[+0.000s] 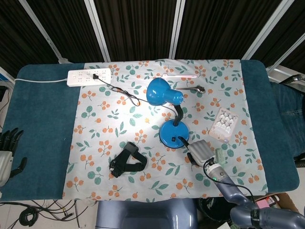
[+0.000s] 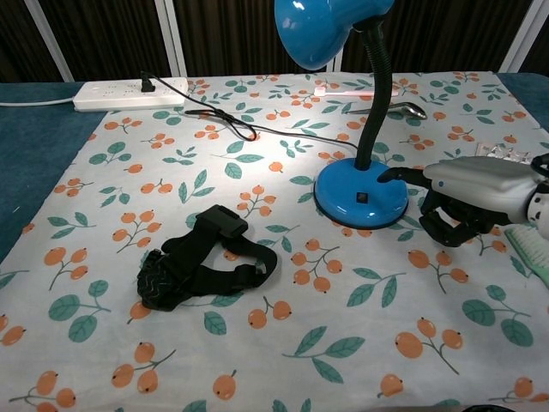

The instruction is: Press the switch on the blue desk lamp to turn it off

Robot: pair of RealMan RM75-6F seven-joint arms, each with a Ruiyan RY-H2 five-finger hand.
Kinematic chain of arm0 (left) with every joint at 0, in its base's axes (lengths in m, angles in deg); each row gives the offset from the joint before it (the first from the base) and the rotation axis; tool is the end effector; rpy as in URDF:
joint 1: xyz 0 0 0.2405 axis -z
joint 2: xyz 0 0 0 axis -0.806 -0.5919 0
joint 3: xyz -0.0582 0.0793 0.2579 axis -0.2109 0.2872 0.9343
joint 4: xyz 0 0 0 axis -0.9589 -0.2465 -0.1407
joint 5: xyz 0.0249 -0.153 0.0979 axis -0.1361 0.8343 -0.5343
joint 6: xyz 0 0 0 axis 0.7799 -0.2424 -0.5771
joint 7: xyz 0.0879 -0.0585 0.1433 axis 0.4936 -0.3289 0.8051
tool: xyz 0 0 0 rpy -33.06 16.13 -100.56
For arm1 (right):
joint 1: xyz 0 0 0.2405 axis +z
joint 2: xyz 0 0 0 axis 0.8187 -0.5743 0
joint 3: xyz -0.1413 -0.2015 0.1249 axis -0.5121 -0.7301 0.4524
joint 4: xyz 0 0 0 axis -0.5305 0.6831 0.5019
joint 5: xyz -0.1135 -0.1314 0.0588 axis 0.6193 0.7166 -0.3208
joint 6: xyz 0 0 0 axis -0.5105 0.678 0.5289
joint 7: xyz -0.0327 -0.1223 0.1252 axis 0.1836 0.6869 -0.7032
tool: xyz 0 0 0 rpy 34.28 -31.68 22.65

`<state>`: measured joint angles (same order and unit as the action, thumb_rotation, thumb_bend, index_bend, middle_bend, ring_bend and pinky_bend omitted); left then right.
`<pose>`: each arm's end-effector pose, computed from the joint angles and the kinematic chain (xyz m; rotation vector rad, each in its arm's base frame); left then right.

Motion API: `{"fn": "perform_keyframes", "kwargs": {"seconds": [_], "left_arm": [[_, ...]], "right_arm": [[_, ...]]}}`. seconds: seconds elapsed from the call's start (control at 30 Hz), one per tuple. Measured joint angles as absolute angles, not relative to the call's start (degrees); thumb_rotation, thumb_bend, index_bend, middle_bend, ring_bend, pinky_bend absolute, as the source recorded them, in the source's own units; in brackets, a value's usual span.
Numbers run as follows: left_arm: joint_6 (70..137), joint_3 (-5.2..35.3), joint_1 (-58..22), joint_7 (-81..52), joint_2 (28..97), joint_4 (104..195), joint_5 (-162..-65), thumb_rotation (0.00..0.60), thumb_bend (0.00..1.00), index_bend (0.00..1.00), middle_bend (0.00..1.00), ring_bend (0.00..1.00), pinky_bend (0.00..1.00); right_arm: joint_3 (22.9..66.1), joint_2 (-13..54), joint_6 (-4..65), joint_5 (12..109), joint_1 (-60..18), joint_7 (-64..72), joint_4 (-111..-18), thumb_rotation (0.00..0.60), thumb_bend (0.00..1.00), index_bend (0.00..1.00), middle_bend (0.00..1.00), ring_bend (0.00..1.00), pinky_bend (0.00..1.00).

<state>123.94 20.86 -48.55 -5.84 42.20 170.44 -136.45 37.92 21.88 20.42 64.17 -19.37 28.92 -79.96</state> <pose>-0.3211 0.2141 0.1952 -1.4150 -0.8188 -0.7710 -0.2045 -0.3309 -0.0073 1.9611 -0.9809 0.7454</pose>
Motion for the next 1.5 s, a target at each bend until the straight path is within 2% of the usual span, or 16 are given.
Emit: {"fn": "perform_keyframes", "kwargs": {"seconds": [0.4, 1.2, 1.4, 1.5], "left_arm": [[123.7, 20.8, -48.5, -5.9, 42.2, 170.4, -136.2, 0.6, 0.39, 0.0, 0.02, 0.0, 0.04], [123.8, 20.7, -48.5, -6.0, 42.1, 170.4, -136.1, 0.6, 0.39, 0.0, 0.02, 0.0, 0.04], [123.7, 20.7, -48.5, -6.0, 42.1, 170.3, -136.0, 0.6, 0.39, 0.0, 0.02, 0.0, 0.04], [123.6, 20.7, -48.4, -6.0, 42.2, 170.3, -136.0, 0.6, 0.39, 0.0, 0.02, 0.0, 0.04]], "right_arm": [[38.3, 25.3, 20.0, 63.3, -19.0, 28.5, -77.3, 0.6, 0.6, 0.0, 0.75, 0.81, 0.75], [38.1, 26.9, 18.5, 61.3, -18.3, 29.5, -75.8, 0.6, 0.6, 0.01, 0.75, 0.81, 0.75], [38.0, 26.6, 18.2, 59.9, -18.3, 30.2, -76.0, 0.6, 0.6, 0.11, 0.75, 0.81, 0.75], [37.8, 26.5, 18.0, 59.7, -18.3, 30.3, -76.0, 0.6, 0.6, 0.23, 0.75, 0.81, 0.75]]}}
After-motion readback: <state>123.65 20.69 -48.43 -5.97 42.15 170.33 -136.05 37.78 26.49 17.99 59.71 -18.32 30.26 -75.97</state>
